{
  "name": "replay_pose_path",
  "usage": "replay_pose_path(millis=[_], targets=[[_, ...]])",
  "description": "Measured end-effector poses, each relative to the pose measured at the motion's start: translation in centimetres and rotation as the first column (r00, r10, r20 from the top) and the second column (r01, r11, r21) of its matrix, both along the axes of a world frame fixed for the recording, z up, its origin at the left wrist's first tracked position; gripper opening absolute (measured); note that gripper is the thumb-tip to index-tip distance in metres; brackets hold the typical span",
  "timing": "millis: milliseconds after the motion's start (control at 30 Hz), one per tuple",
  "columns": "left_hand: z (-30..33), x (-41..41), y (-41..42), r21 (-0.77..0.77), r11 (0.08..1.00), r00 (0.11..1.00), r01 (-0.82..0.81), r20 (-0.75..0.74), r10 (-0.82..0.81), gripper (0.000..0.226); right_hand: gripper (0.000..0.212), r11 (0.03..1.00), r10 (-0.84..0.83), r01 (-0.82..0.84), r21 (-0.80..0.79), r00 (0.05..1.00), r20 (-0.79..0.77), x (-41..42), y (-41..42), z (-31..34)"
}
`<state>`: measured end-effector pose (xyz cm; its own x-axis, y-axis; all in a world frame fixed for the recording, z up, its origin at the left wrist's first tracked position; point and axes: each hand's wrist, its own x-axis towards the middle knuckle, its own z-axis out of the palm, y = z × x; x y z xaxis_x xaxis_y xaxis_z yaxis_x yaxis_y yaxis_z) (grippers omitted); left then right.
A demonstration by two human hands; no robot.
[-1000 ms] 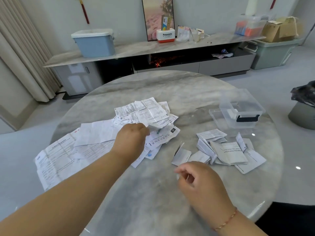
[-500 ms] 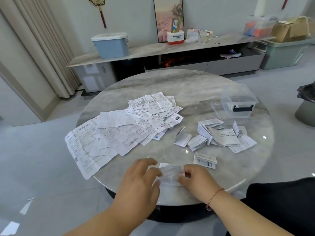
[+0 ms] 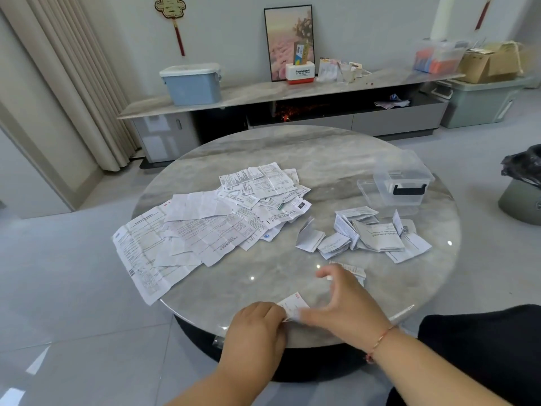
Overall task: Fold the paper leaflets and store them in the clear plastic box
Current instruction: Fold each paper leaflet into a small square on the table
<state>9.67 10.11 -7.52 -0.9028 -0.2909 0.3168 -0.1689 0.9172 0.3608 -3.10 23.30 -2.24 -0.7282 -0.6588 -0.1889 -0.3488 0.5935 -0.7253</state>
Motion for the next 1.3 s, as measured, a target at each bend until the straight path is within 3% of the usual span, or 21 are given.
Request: replay_pose_path(millis=[67, 133, 200, 267, 400, 500, 633, 733, 767, 867, 900, 1100, 1200, 1300], targets=[[-0.5, 0.4, -0.3, 0.124, 0.992, 1.0, 0.021, -0.019, -0.019, 0.013, 0.078, 0.943, 0.331, -0.329, 0.053, 0.943, -0.04, -0.8, 0.6, 0.4], [-1.3, 0.6, -0.5, 0.259, 0.966, 0.999, 0.008, -0.037, 0.002, 0.022, 0.054, 0.906, 0.421, -0.419, 0.061, 0.907, -0.029, -1.1, 0.7, -0.6], [-1.7, 0.5, -0.5, 0.342, 0.938, 0.997, -0.054, -0.038, 0.072, 0.018, 0.029, 0.942, 0.334, -0.334, 0.001, 0.942, -0.036, -1.2, 0.1, -2.2], [-1.9, 0.4, -0.4, 0.348, 0.93, 0.986, -0.118, -0.067, 0.15, 0.016, 0.019, 0.975, 0.218, -0.22, -0.02, 0.973, -0.073, -1.2, -0.9, -3.3], [-2.0, 0.4, -0.5, 0.294, 0.936, 0.963, -0.192, -0.129, 0.238, 0.033, 0.03, 0.993, 0.111, -0.115, -0.024, 0.985, -0.135, -1.0, -2.0, -4.3], [-2.5, 0.8, -1.3, 0.027, 1.0, 0.978, 0.013, -0.208, -0.007, 0.028, 0.036, 0.996, 0.084, -0.089, -0.02, 0.976, -0.203, -0.9, -2.0, -4.3], [-3.6, 1.7, -1.8, -0.238, 0.948, 0.966, 0.21, -0.097, -0.239, 0.042, 0.029, 0.974, 0.226, -0.226, 0.026, 0.953, -0.2, -0.9, -1.6, -3.9], [-3.9, 1.7, -2.0, -0.359, 0.898, 0.925, 0.255, -0.18, -0.335, 0.023, 0.022, 0.94, 0.335, -0.34, 0.01, 0.921, -0.196, -0.5, -1.1, -3.5], [-3.9, 1.6, -2.1, -0.36, 0.897, 0.919, 0.255, -0.197, -0.34, 0.02, 0.025, 0.927, 0.367, -0.374, 0.015, 0.901, -0.231, -0.3, -0.9, -3.3], [-3.6, 1.3, -2.3, -0.268, 0.942, 0.944, 0.201, -0.203, -0.259, 0.034, 0.065, 0.866, 0.493, -0.489, 0.104, 0.799, -0.345, 0.0, -0.5, -3.5], [-3.4, 1.2, -2.3, -0.249, 0.948, 0.95, 0.198, -0.19, -0.248, 0.037, 0.067, 0.85, 0.519, -0.51, 0.132, 0.771, -0.369, 0.1, -0.5, -3.7], [-2.5, 0.9, -3.0, -0.251, 0.932, 0.93, 0.261, -0.191, -0.312, 0.008, 0.025, 0.848, 0.477, -0.53, 0.001, 0.762, -0.438, 0.6, -0.4, -4.0], [-0.4, 0.3, -2.0, -0.167, 0.97, 0.96, 0.179, -0.185, -0.209, 0.02, 0.008, 0.88, 0.361, -0.459, -0.122, 0.814, -0.455, 0.6, -0.6, -2.9], [1.7, -0.4, -1.3, -0.05, 0.993, 0.982, 0.11, -0.146, -0.116, 0.027, 0.005, 0.906, 0.262, -0.375, -0.198, 0.861, -0.435, 0.4, -0.9, -1.7]])
